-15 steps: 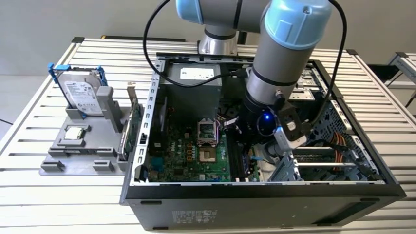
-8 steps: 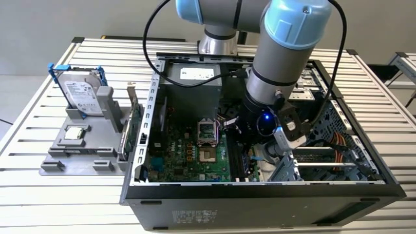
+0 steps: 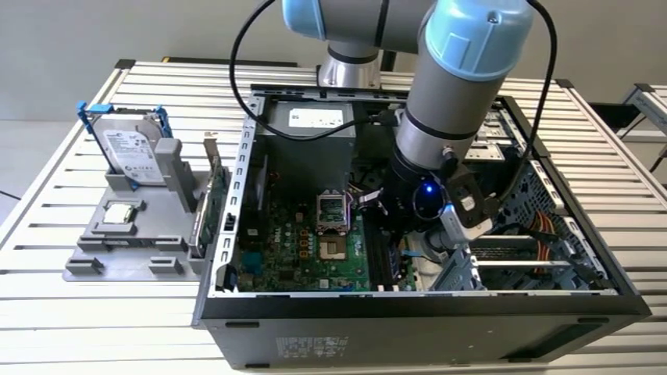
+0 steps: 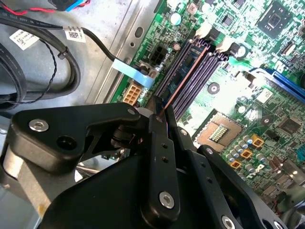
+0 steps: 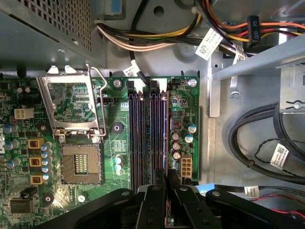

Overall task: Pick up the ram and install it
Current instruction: 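Insert the ram into the slot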

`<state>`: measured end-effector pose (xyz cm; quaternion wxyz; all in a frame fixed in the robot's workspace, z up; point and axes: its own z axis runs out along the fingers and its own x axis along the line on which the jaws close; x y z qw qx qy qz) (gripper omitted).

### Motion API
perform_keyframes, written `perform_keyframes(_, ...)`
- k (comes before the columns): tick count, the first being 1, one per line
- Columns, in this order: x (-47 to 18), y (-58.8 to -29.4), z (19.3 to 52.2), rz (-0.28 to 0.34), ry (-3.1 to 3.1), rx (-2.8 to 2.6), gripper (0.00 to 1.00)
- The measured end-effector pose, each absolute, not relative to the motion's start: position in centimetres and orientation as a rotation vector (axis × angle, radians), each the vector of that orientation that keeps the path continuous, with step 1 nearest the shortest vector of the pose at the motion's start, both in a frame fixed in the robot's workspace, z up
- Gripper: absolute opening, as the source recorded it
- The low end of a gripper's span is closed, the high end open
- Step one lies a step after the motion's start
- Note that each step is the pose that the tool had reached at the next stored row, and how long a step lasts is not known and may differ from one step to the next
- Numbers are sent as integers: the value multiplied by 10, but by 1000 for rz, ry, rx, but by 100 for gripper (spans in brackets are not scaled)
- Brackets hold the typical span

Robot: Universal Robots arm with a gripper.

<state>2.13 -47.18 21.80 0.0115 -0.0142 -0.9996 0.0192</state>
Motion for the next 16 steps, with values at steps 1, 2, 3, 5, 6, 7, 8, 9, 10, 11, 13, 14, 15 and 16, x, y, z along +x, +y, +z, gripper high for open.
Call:
perform_keyframes(1,21,-473,218,59,-3118,-44,0)
perform_keyframes(2,21,-474,218,59,-3118,-44,0)
perform_keyframes(3,21,-474,218,59,-3118,-45,0)
perform_keyframes(5,21,-474,218,59,-3118,-44,0)
perform_keyframes(6,21,-474,218,60,-3118,-44,0)
perform_keyframes(7,21,-474,218,59,-3118,-44,0)
perform_keyframes(8,21,-474,218,59,-3118,-44,0)
perform_keyframes(9,21,-474,218,59,-3118,-44,0)
perform_keyframes(10,21,-474,218,59,-3118,-44,0)
perform_keyframes(11,21,-474,218,59,-3118,-44,0)
perform_keyframes(13,21,-474,218,59,-3118,-44,0)
perform_keyframes(14,21,-474,218,59,-3118,-44,0)
perform_keyframes(15,21,-474,218,59,-3118,-44,0)
perform_keyframes(16,21,-474,218,59,-3118,-44,0)
